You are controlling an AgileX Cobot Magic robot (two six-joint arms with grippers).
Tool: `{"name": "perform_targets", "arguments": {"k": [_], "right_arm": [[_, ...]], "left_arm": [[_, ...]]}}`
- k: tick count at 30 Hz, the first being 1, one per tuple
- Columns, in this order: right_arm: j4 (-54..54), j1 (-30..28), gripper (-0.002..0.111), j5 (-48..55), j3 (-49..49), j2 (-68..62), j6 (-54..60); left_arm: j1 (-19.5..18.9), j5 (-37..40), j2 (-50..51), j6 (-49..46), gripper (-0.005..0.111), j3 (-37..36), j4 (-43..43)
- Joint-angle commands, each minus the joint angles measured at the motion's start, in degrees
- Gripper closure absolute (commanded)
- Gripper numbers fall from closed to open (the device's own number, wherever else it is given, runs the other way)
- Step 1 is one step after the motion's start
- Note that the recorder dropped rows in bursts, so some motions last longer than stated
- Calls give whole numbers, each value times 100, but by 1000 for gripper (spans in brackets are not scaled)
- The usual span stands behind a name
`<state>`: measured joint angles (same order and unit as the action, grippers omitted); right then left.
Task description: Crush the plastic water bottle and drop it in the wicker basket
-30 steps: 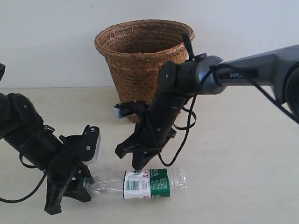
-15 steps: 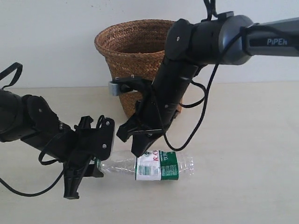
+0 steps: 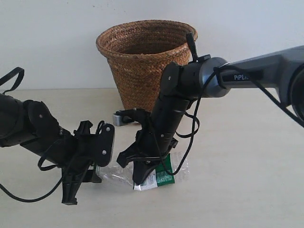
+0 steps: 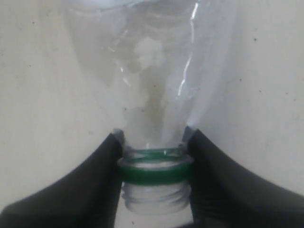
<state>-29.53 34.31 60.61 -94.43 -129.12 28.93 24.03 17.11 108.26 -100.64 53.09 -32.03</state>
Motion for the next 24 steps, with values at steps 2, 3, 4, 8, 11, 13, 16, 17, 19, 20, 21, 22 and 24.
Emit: {"name": "perform_targets", "arguments": {"k": [2,3,4,8,11,13,16,17,19,20,21,22,24], "right_arm": [[392,-5,108,-514,49,-553,-32],[405,-5,108,-514,49,-582,-32],[403,-5,108,-502,49,-597,-32],[391,-5,108,-513,49,-517,-65],[333,-5,108,-499,49,-288,-129],[305,-5,108,-489,49,-73,-118],[305,-5,108,-368,49,388,-95],[305,-5,108,-290,49,563,-53],[305,-5,108,-124,49,881,14],[347,-5,108,-51,49,1052,29],[398,-5,108,8,49,1225,29],[455,-5,108,41,63,1362,29],[485,-69,108,169,139,1703,29]], "left_arm": [[54,204,-92,73,102,14,-135],[54,231,-92,73,102,14,-135],[54,242,-92,73,102,14,-135],[54,282,-92,73,102,14,-160],[54,295,-92,73,102,14,-160],[54,295,-92,73,102,14,-160],[54,296,-92,85,102,14,-160],[54,296,-92,85,102,14,-160],[54,296,-92,85,102,14,-160],[54,296,-92,85,102,14,-160],[54,296,-92,85,102,14,-160],[54,296,-92,85,102,14,-160],[54,296,-92,85,102,14,-160]]}}
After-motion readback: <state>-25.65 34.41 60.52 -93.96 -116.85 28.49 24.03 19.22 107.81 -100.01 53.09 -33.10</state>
